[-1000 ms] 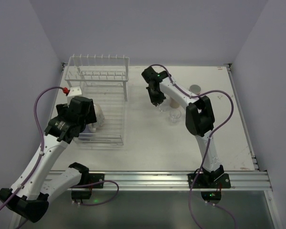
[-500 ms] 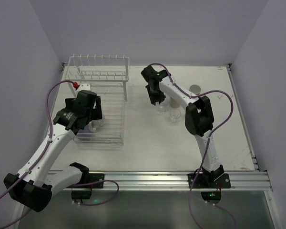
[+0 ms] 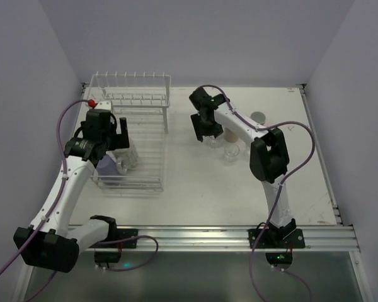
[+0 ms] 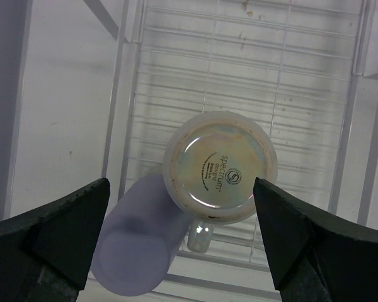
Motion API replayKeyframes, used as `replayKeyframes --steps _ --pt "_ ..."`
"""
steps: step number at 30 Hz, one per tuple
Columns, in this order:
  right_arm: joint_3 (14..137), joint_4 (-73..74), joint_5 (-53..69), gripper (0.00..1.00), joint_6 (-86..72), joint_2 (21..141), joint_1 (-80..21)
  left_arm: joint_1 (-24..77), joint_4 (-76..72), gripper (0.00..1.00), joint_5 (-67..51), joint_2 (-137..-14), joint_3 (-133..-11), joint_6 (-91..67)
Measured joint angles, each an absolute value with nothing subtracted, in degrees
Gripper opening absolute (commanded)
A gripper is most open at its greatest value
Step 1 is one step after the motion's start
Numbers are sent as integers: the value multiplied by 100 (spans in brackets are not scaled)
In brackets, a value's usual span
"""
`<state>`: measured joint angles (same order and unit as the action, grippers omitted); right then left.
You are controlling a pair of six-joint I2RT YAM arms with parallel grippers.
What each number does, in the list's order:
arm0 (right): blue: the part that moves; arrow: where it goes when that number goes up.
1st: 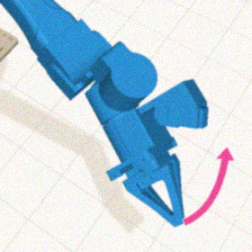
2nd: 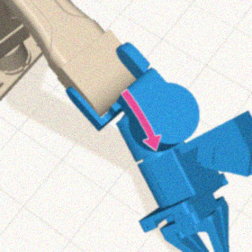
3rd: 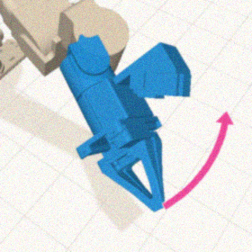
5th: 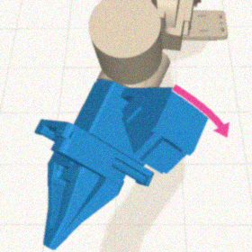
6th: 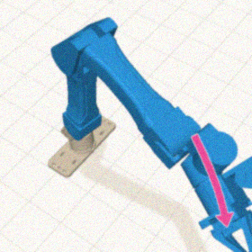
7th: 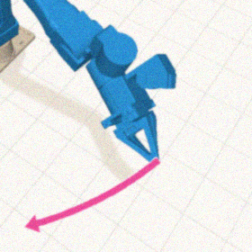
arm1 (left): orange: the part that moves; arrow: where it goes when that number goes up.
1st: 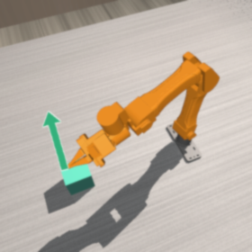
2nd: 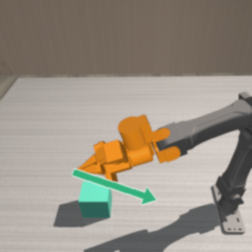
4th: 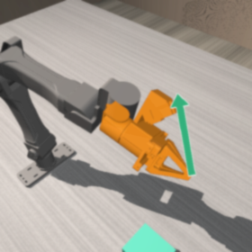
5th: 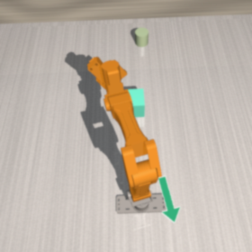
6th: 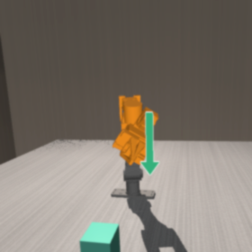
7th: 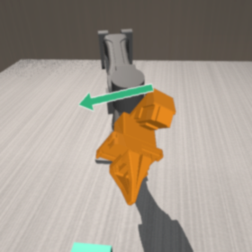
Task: Unload the cups from the dish rack
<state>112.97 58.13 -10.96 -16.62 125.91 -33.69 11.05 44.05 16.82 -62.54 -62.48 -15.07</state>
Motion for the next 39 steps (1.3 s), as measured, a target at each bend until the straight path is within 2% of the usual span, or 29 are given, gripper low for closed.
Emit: replayKeyframes --steps 14,39 --pt "10527 5393 -558 62 -1570 10499 -3369 821 4241 100 215 -6840 -6357 -991" --pt "9762 5068 -320 63 -1551 10112 -3369 819 4134 100 318 -7019 -6276 -939"
